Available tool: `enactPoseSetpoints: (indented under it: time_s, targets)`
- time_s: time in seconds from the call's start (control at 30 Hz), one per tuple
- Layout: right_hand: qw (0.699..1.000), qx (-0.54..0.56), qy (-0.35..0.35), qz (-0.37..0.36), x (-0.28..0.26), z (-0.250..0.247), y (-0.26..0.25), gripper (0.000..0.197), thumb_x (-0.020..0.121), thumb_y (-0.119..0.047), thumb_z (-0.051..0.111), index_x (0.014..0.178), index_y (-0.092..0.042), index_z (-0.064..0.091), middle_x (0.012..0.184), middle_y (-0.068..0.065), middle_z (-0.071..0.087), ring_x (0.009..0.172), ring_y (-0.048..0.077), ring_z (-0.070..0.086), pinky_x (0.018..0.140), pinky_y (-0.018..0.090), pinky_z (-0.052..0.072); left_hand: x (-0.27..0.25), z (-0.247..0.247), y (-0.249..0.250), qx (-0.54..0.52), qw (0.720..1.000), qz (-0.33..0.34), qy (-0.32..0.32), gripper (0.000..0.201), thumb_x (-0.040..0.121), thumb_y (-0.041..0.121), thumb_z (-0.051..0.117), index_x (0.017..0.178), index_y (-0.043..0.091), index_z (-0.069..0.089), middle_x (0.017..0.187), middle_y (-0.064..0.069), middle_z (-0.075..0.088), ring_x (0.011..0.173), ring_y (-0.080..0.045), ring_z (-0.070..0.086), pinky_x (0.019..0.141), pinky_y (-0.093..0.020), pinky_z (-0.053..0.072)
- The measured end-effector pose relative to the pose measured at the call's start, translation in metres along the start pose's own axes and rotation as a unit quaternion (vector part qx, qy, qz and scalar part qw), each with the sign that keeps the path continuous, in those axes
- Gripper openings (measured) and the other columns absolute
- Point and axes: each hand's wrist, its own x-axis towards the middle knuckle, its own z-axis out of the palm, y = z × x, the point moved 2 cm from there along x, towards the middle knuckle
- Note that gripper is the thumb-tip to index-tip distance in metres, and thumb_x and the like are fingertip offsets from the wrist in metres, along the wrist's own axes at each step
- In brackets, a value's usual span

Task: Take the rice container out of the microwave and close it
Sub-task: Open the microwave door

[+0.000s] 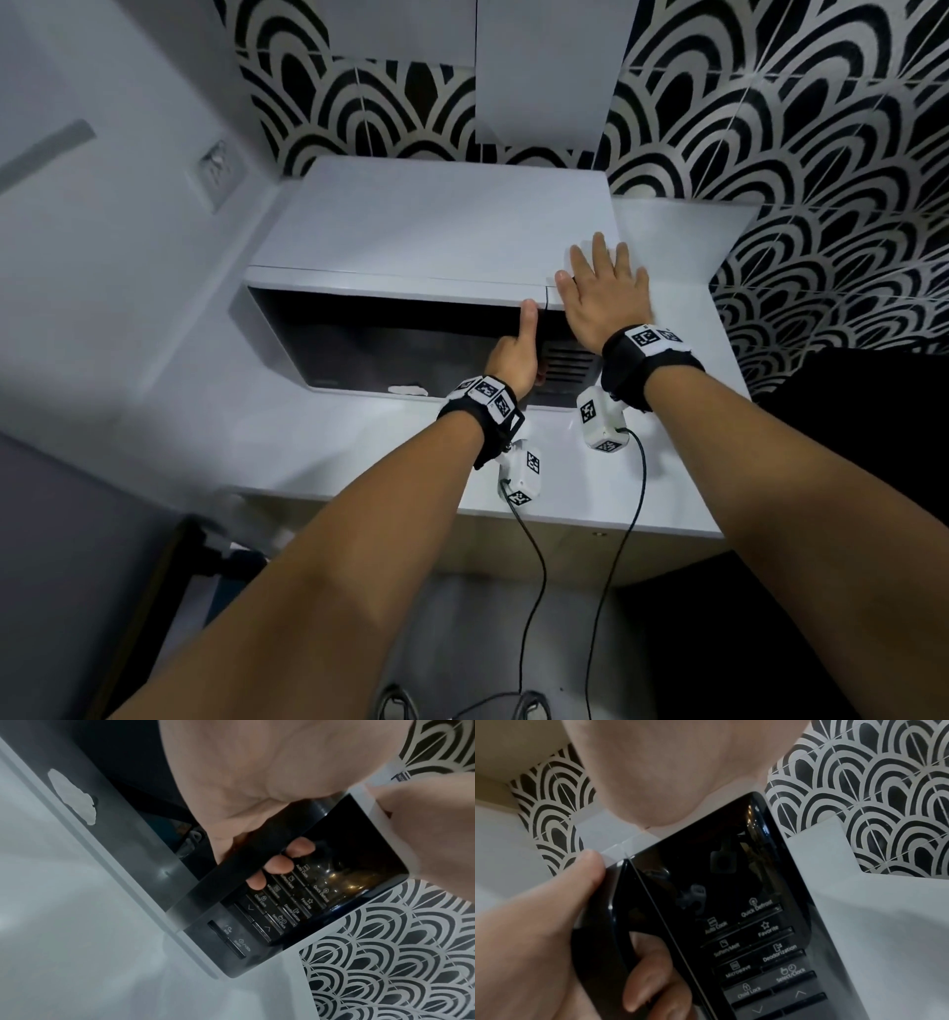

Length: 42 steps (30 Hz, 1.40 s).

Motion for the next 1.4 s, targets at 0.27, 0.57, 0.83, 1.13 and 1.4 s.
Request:
enactPoseSetpoints:
  time_s: [0.27,0.57,0.83,1.13,1.4]
  targets:
    - [1.0,0.004,-0.002,-0.003,0.002,-0.001,0.002,0.068,0.097,-0.054,0.013,0.156,-0.02,0.014,0.166,0.006,0.01,0.152,0.035,0.006,0.121,0.052,0.013,0.002,0.002,0.0,0.017,0.999,0.015,0.024,0.101,0.073,0.091,0.004,0.058,0.007,0.059,0.062,-0.012,0.063,0.069,-0.031,0.066,0.086,-0.044,0.055]
    - [1.0,0.003,0.0,-0.004,0.001,-0.003,0.0,0.068,0.097,-0.055,0.012,0.156,-0.02,0.014,0.166,0.007,0.011,0.152,0.035,0.007,0.121,0.052,0.012,-0.047,-0.011,-0.033,0.039,0.998,0.043,0.007,0.1,0.085,0.083,0.009,0.041,0.006,0.056,0.043,-0.007,0.059,0.055,-0.027,0.066,0.08,-0.04,0.057]
    - [0.999,0.01,-0.031,0.002,0.001,-0.006,-0.005,0.068,0.097,-0.056,0.013,0.156,-0.022,0.013,0.166,0.005,0.007,0.152,0.034,0.004,0.121,0.053,0.01,-0.107,-0.046,-0.06,0.094,0.993,0.049,-0.047,0.114,0.082,0.087,0.005,0.053,-0.005,0.066,0.06,-0.018,0.071,0.061,-0.022,0.069,0.094,-0.042,0.052]
    - [0.999,0.0,-0.036,0.014,0.001,-0.006,-0.003,0.068,0.096,-0.056,0.012,0.156,-0.023,0.011,0.167,0.005,0.006,0.152,0.034,0.005,0.121,0.054,0.011,-0.172,-0.102,-0.084,0.148,0.986,0.058,-0.041,0.105,0.084,0.086,0.01,0.06,0.007,0.076,0.07,-0.004,0.077,0.071,-0.018,0.07,0.088,-0.035,0.051]
    - [0.999,0.007,-0.045,0.024,-0.001,-0.007,-0.006,0.068,0.096,-0.055,0.011,0.156,-0.023,0.01,0.167,0.003,0.003,0.152,0.033,0.003,0.121,0.054,0.01,-0.189,-0.153,-0.05,0.302,0.952,0.032,0.045,0.094,0.078,0.09,0.008,0.068,0.016,0.064,0.07,-0.003,0.066,0.073,-0.027,0.066,0.077,-0.04,0.055]
